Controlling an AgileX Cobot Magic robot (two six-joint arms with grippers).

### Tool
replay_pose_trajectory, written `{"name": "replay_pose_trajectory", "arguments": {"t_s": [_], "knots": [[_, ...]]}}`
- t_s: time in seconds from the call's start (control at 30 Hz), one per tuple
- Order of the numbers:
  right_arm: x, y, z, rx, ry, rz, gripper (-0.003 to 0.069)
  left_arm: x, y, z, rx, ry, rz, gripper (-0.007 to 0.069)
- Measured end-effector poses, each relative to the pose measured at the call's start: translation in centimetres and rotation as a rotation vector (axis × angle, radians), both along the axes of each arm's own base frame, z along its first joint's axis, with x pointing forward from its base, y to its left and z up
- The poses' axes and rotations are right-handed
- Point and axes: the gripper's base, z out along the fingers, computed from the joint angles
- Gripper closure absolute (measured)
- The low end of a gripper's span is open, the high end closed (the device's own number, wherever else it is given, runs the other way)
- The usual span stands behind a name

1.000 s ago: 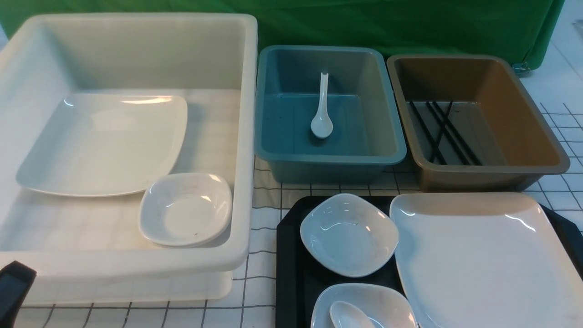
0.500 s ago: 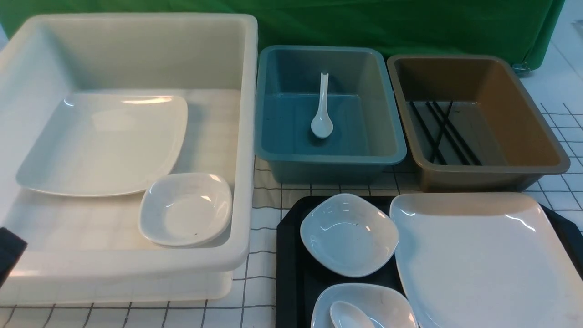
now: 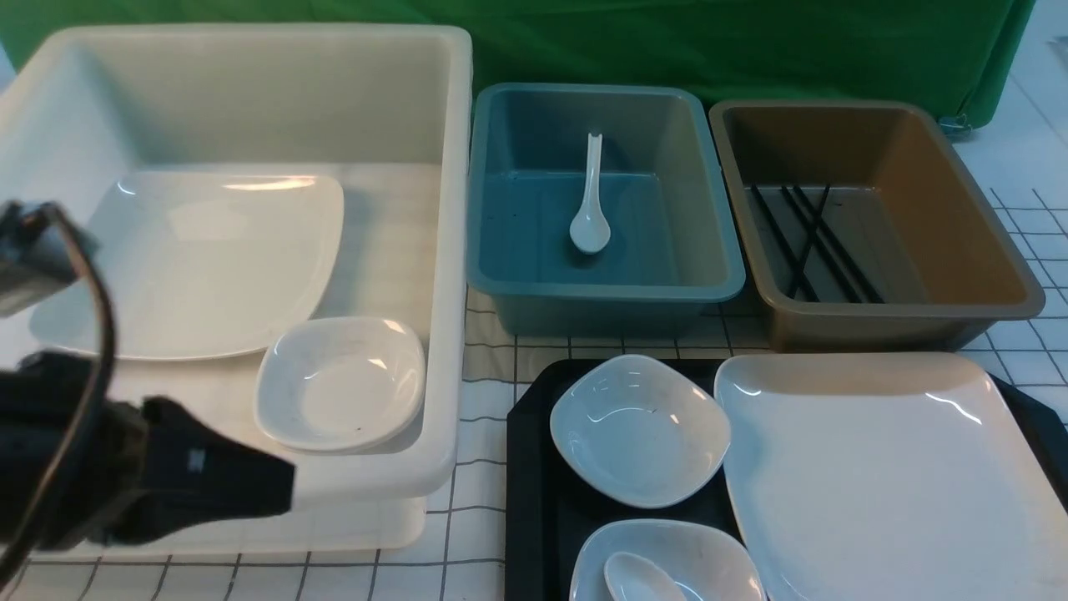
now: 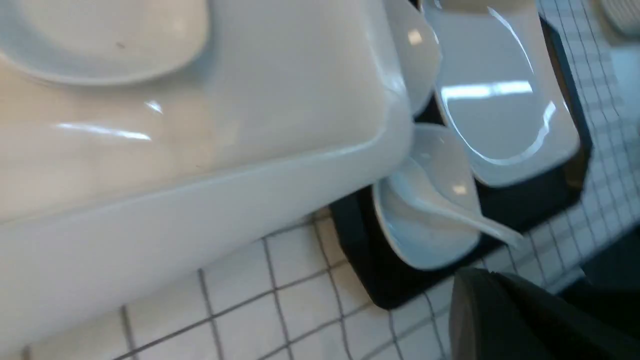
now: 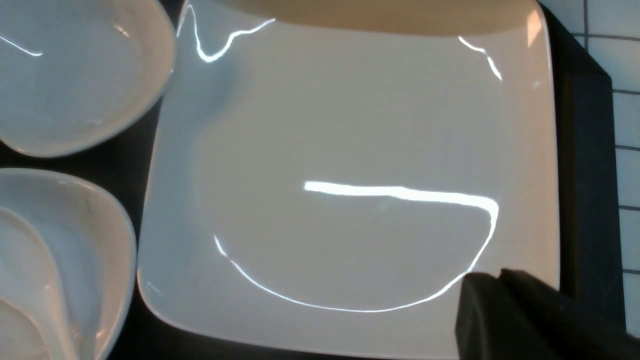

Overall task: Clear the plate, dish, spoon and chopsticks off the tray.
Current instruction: Use the left arm to grab a soup spoon from the plate

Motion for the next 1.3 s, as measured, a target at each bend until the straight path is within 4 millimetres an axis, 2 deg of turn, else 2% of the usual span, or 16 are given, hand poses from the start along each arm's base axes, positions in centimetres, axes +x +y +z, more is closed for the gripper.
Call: {"name": "replay_pose_trajectory", "arguments": {"t_s": [0.1, 0.13, 0.23, 0.27, 0.3, 0.37, 0.5, 0.57, 0.73, 0.87, 0.9, 1.0, 1.17, 1.3], "knots": [[0.0, 0.0, 0.0, 0.000, 0.000, 0.000, 0.0609, 2.3, -1.0, -0.4, -0.045, 0.040, -0.088, 0.0603], [0.0, 0.0, 0.0, 0.000, 0.001, 0.000, 0.0608, 3.6, -2.3, -0.7, -0.042, 0.070, -0.159, 0.0603], [0.0, 0.0, 0.0, 0.000, 0.001, 0.000, 0.0608, 4.4, -5.5, -1.2, 0.003, 0.090, -0.312, 0.0603], [0.0, 0.0, 0.0, 0.000, 0.001, 0.000, 0.0608, 4.6, -7.3, -1.5, 0.040, 0.086, -0.391, 0.0603], [0.0, 0.0, 0.0, 0.000, 0.001, 0.000, 0.0608, 4.7, -7.7, -1.7, 0.048, 0.091, -0.405, 0.0603], [0.0, 0.0, 0.0, 0.000, 0.001, 0.000, 0.0604, 4.8, -11.6, -2.0, 0.146, 0.045, -0.573, 0.0594], [0.0, 0.0, 0.0, 0.000, 0.001, 0.000, 0.0596, 4.8, -17.1, -2.2, 0.276, -0.067, -0.773, 0.0551], [0.0, 0.0, 0.0, 0.000, 0.001, 0.000, 0.0594, 4.7, -19.6, -2.8, 0.344, -0.128, -0.869, 0.0508], [0.0, 0.0, 0.0, 0.000, 0.001, 0.000, 0.0585, 3.3, -24.1, -5.9, 0.479, -0.272, -1.153, 0.0358], [0.0, 0.0, 0.0, 0.000, 0.000, 0.000, 0.0578, 1.8, -26.2, -8.1, 0.515, -0.389, -1.361, 0.0251], [0.0, 0.0, 0.0, 0.000, 0.000, 0.000, 0.0575, 1.2, -27.2, -9.2, 0.524, -0.453, -1.455, 0.0204], [0.0, 0.0, 0.0, 0.000, 0.000, 0.000, 0.0572, 0.7, -28.5, -10.5, 0.528, -0.576, -1.561, 0.0149], [0.0, 0.0, 0.0, 0.000, 0.000, 0.000, 0.0565, 0.9, -29.8, -11.7, 0.530, -0.720, -1.594, 0.0140], [0.0, 0.0, 0.0, 0.000, 0.000, 0.000, 0.0554, 1.3, -30.4, -12.0, 0.526, -0.788, -1.572, 0.0181]]}}
